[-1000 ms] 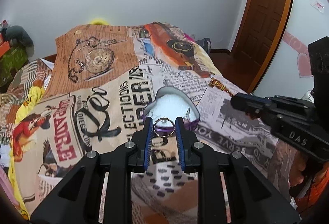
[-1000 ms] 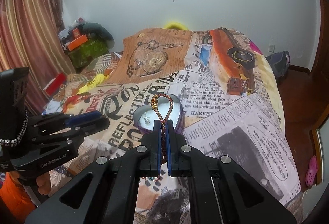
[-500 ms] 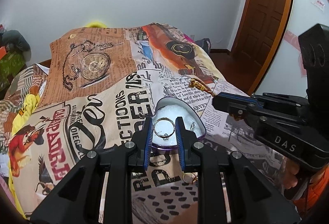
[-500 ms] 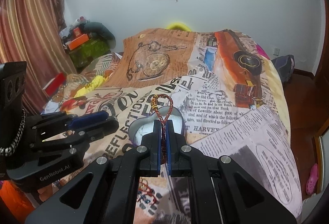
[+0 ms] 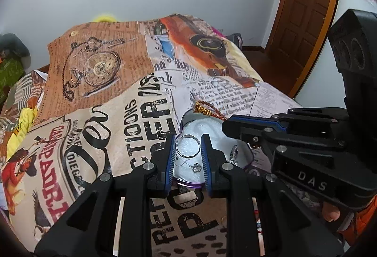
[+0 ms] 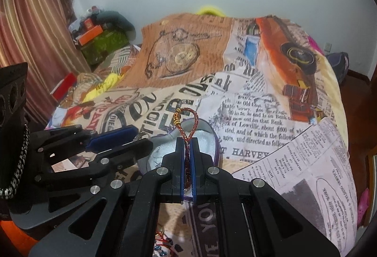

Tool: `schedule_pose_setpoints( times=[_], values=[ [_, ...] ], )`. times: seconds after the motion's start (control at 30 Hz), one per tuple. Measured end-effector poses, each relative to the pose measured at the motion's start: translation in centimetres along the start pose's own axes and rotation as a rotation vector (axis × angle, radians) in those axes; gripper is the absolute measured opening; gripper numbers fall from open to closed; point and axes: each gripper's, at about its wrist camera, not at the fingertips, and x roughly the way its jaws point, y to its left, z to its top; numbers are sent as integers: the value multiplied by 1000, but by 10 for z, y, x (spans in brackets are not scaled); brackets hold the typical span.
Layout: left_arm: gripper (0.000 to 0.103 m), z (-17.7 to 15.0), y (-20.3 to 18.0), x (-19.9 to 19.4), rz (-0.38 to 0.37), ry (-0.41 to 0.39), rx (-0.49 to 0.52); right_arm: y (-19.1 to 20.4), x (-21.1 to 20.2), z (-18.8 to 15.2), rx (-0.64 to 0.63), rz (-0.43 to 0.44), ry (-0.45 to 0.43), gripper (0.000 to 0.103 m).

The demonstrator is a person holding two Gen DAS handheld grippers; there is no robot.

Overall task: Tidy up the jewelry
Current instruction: 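Lower the bracelet and ring into the heart tin and open both grippers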

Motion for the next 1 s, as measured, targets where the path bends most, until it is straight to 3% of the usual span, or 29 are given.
schedule_pose_setpoints(
  times=[0.73,1.0],
  values=[
    [21,-3,2,17,5,52,-9,-10,20,0,44,6,99,5],
    [23,-4,7,2,12,53,-36,-13,16,-2,68,3,112,14]
  ],
)
